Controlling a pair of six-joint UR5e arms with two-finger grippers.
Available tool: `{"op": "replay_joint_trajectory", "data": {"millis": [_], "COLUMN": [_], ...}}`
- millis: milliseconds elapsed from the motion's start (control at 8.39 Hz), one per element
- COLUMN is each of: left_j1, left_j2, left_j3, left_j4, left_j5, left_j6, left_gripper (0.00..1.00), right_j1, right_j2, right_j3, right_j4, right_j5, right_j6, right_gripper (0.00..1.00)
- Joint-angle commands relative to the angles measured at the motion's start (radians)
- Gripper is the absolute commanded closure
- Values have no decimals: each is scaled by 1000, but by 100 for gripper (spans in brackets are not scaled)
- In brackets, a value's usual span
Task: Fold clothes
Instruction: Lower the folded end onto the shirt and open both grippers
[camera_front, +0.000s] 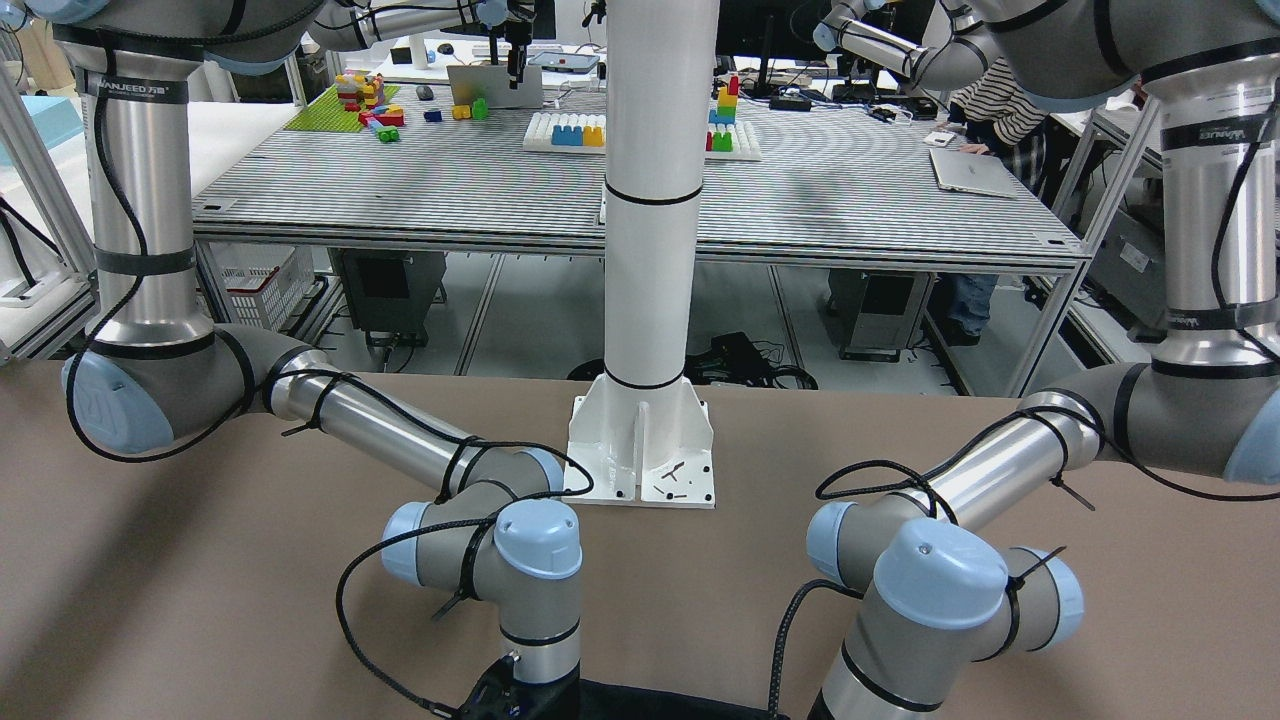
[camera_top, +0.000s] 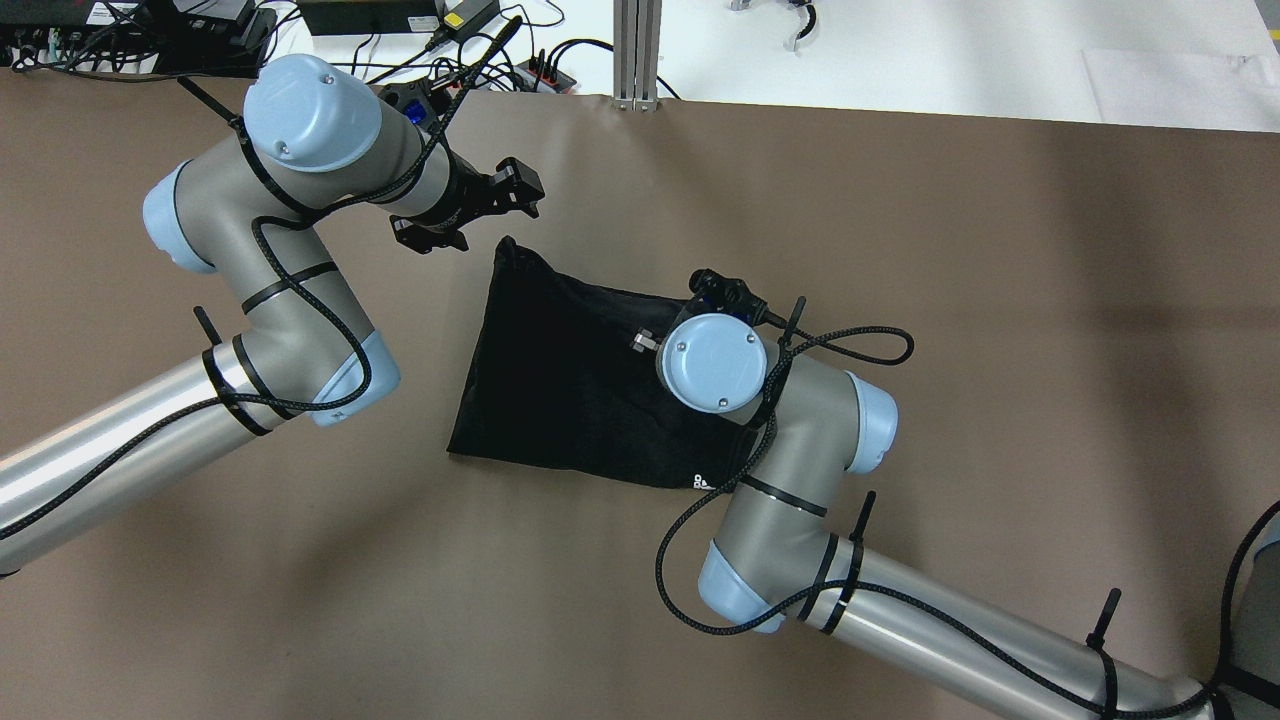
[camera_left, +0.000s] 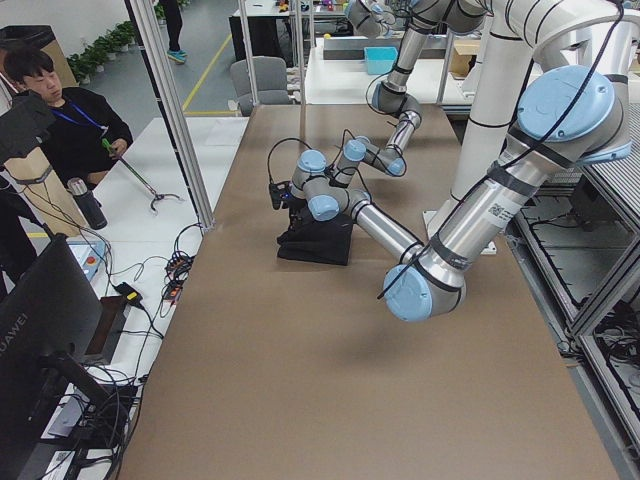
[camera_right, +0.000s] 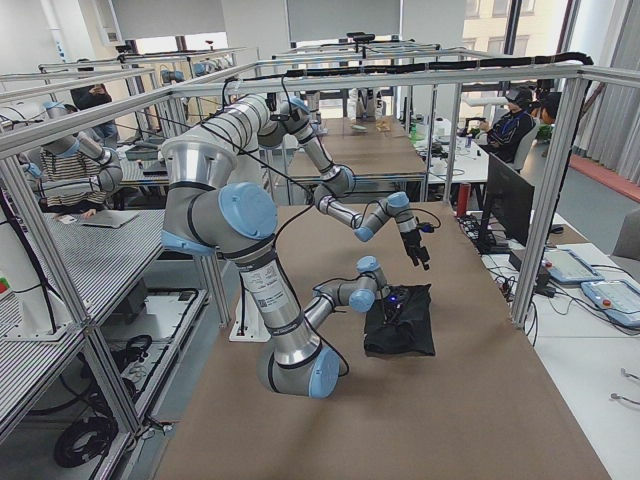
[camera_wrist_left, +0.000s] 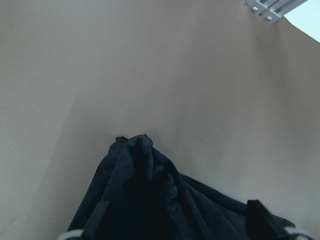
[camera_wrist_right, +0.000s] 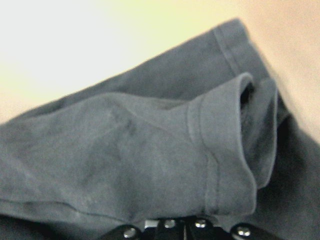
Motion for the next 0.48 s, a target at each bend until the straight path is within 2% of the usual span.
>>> {"op": "replay_joint_trajectory", "data": {"millis": [0, 238, 358], "left_j1": [0, 0, 6], "left_j2": [0, 0, 3], "left_j3": [0, 0, 2], "left_j4": [0, 2, 2], "left_j5": [0, 3, 8], "left_j6": [0, 0, 0], "left_gripper": [5, 5, 5], "right_j1": [104, 206, 243], "right_j2": [82, 117, 131], "right_j3": [-225, -252, -250], "right_j4": [140, 141, 140], "right_j5": [-18, -3, 42], "right_j6": [-24, -62, -103], "right_gripper": [100, 100, 100]}}
